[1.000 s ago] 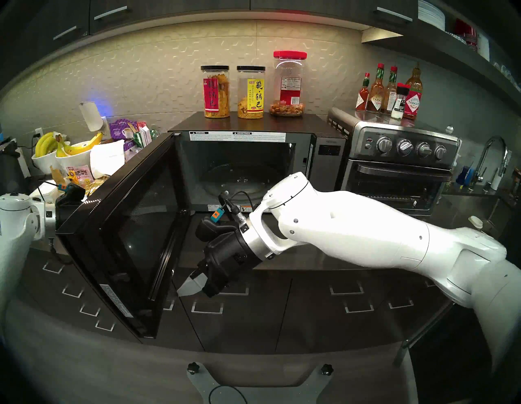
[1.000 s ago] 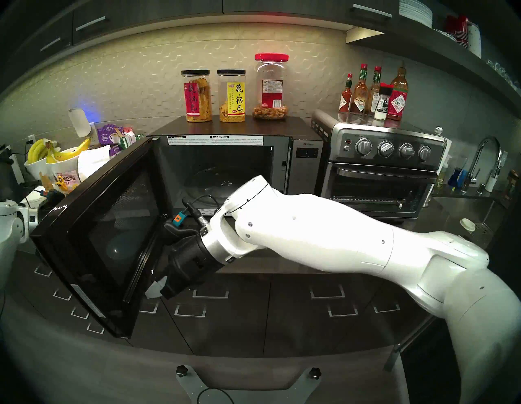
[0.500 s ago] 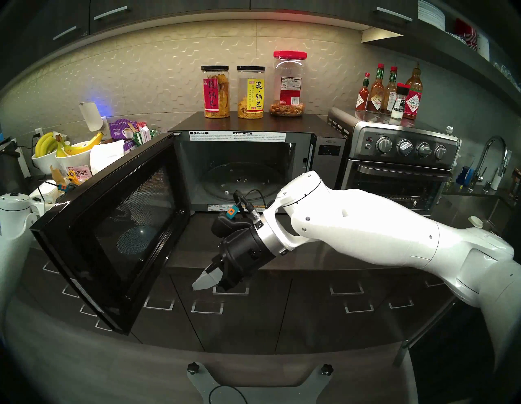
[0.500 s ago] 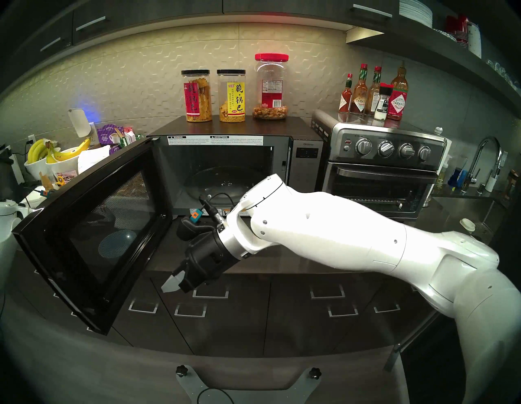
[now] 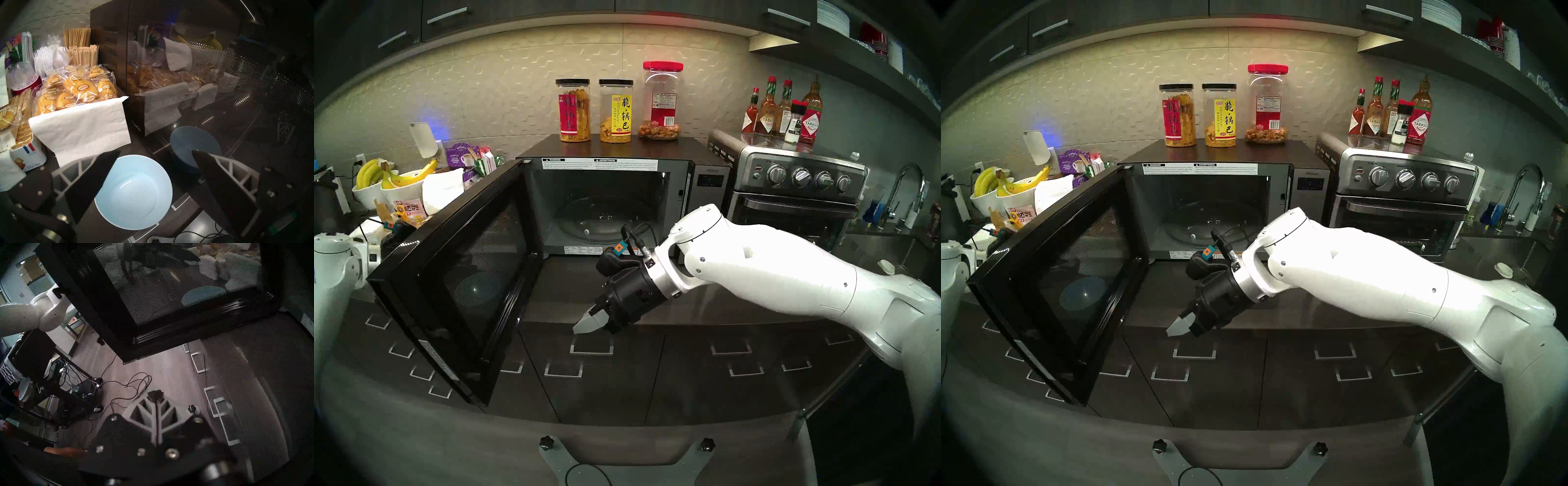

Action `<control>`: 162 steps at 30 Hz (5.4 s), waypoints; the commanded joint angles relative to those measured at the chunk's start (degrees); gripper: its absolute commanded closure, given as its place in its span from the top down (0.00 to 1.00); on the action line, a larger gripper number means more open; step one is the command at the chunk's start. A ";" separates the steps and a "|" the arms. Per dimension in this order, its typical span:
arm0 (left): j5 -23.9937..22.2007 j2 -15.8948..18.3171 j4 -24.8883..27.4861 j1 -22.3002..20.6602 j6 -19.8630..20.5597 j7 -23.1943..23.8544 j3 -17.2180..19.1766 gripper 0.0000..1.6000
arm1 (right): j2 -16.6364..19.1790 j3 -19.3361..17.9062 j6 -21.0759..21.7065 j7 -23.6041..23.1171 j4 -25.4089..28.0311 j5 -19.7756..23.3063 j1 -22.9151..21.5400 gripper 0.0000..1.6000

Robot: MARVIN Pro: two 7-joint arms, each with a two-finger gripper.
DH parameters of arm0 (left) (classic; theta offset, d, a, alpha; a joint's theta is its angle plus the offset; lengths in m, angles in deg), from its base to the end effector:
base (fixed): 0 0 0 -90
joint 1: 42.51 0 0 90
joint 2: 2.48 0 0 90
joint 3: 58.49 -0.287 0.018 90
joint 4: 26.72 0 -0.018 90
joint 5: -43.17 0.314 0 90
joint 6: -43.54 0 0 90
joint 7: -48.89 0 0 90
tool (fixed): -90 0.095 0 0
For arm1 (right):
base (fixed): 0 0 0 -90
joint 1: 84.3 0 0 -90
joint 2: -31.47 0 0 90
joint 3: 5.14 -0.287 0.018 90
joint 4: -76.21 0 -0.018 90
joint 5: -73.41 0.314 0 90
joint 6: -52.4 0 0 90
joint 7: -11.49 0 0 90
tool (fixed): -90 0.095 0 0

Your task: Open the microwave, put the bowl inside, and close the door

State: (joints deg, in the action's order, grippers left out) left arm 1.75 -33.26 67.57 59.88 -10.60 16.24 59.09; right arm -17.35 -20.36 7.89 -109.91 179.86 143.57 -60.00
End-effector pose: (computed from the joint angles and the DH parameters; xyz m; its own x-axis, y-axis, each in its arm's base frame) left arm 0.3493 0.2649 -0.1176 0.4288 -0.1875 0.8837 -0.6023 -0.7884 0.1250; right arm 0.3724 0.1617 -0.1351 0.3215 0.5952 0.7364 0.9403 -0.1088 -0.3225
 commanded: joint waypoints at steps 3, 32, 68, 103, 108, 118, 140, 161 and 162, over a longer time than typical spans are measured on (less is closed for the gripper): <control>-0.10 0.26 0.29 -0.38 0.00 -0.01 0.81 1.00 | 6.11 -1.38 -5.22 -5.21 -2.84 -3.12 -1.04 0.00; -0.10 0.24 0.33 -0.34 0.04 -0.03 0.88 1.00 | 15.43 -3.74 -10.75 -24.66 -7.76 -8.10 -3.61 0.90; -0.10 0.22 0.37 -0.31 0.06 -0.05 0.92 1.00 | 20.75 -9.29 -21.56 -7.14 -0.35 -1.10 4.47 1.00; -0.10 0.22 0.37 -0.30 0.06 -0.05 0.93 1.00 | 21.15 -9.22 -22.24 -7.71 -0.33 -1.48 4.52 1.00; -0.10 0.22 0.37 -0.30 0.06 -0.05 0.93 1.00 | 21.15 -9.21 -22.24 -7.71 -0.33 -1.48 4.52 1.00; -0.19 0.08 0.09 -0.45 0.53 -0.55 0.91 1.00 | 21.15 -9.21 -22.25 -7.72 -0.33 -1.48 4.51 1.00; 0.73 1.59 -2.65 0.42 1.27 0.14 2.22 1.00 | 21.15 -9.20 -22.25 -7.73 -0.33 -1.49 4.51 1.00; 3.96 2.63 -8.98 -0.83 -0.93 2.03 1.17 1.00 | 21.15 -9.20 -22.25 -7.73 -0.33 -1.49 4.51 1.00; 3.78 2.57 -9.06 -1.22 -0.69 2.12 0.92 1.00 | 21.15 -9.20 -22.25 -7.73 -0.33 -1.49 4.51 1.00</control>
State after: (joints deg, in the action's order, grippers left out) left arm 6.50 -31.52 58.17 60.64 -11.19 18.20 60.27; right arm 3.96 -28.73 -14.01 -117.74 179.41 141.76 -54.75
